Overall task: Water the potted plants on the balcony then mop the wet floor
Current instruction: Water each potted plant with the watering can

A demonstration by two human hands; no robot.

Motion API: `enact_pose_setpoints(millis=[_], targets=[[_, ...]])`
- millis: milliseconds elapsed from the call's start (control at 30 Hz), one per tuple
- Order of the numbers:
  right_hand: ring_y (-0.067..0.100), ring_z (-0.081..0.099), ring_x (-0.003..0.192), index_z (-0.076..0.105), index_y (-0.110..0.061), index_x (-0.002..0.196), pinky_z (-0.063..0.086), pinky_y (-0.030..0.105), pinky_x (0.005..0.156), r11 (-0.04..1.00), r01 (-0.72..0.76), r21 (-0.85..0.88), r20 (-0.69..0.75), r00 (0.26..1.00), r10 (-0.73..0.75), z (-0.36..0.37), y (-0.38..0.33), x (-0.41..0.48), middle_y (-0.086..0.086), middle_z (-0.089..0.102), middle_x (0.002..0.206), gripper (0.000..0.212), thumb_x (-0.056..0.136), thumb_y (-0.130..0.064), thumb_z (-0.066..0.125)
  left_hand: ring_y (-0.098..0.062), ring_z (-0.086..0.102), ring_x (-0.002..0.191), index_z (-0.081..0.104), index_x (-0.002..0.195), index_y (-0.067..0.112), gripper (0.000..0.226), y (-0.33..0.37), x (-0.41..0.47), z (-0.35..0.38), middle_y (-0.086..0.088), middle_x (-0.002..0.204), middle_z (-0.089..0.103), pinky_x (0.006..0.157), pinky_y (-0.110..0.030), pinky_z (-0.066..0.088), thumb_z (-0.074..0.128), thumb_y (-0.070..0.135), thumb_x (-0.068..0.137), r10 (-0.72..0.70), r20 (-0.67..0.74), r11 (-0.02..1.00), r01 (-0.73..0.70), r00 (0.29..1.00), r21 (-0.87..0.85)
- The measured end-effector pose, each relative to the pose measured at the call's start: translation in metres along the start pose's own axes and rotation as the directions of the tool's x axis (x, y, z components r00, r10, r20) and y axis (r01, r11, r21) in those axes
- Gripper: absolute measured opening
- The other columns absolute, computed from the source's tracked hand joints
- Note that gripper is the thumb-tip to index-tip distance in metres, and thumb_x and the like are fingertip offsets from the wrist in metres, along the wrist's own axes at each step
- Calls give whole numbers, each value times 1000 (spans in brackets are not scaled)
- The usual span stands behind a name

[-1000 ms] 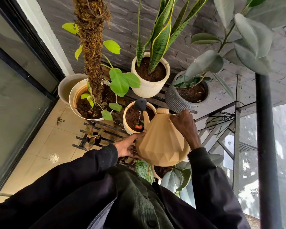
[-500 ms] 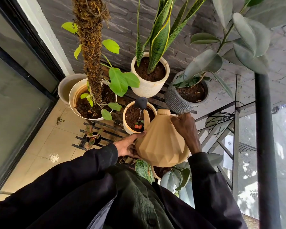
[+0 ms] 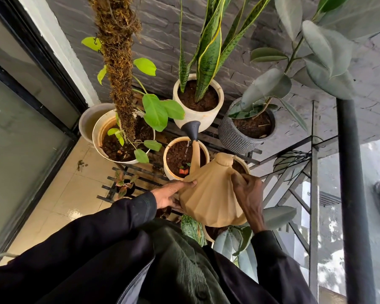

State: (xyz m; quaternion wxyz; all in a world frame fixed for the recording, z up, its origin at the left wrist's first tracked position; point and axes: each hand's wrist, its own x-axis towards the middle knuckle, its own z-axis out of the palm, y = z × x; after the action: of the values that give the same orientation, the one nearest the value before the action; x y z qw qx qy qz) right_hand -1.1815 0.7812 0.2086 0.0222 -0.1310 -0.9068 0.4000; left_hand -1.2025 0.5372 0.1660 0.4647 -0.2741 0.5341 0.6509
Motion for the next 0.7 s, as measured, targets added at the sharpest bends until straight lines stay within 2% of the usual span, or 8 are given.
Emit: enact_pose_setpoints(millis=[133,233,333,433,533,633,700], targets=[[7,38,41,47,-21,56,28,13,43,998,11,59,-33,999,-9,-1,2,-15,-16,36,50,51,100,-24,74,-36,48,131,51,134,15,98,1,-7,2,-15,134,56,107,-63,42,90,50,51,17,14,1000,-18,1000,26],[8,33,42,49,-13,57,24,14,44,996,12,87,-57,998,-7,0,9,-24,-14,36,50,52,100,-28,75,-35,48,132,50,135,19,121,-4,0,1,-13,137,57,107,-64,41,98,58,31,32,-14,999,-32,999,35],[6,39,43,63,-9,66,29,14,43,992,-20,126,-76,997,29,0,15,-30,-12,49,52,43,100,-32,74,-35,52,129,47,137,23,125,-7,7,0,-12,137,58,104,-66,43,100,56,30,46,-26,999,-45,999,28],[4,42,44,73,-14,76,32,14,43,988,14,156,-98,995,1,0,18,-36,-12,55,55,35,98,-41,73,-37,50,128,45,131,24,107,-3,-4,7,-14,135,55,104,-66,44,97,46,41,58,-39,998,-57,998,15],[9,41,44,71,-9,75,32,16,43,987,43,158,-124,992,-23,1,23,-38,-4,56,55,44,97,-47,69,-37,51,126,43,126,28,91,-4,-5,9,-15,134,54,102,-64,46,92,39,50,65,-58,998,-65,996,-1],[20,52,47,72,-7,77,44,35,42,988,62,144,-142,989,-41,2,26,-40,4,65,61,45,96,-47,69,-34,55,121,44,128,29,84,-4,-2,10,-12,125,58,100,-62,48,92,34,59,81,-84,997,-81,993,1],[25,57,50,75,-7,83,48,42,43,986,71,152,-160,986,-46,3,26,-42,7,69,65,40,96,-44,70,-31,58,114,49,123,29,67,-5,-1,10,-7,112,62,98,-62,50,90,27,70,103,-114,995,-103,988,7]])
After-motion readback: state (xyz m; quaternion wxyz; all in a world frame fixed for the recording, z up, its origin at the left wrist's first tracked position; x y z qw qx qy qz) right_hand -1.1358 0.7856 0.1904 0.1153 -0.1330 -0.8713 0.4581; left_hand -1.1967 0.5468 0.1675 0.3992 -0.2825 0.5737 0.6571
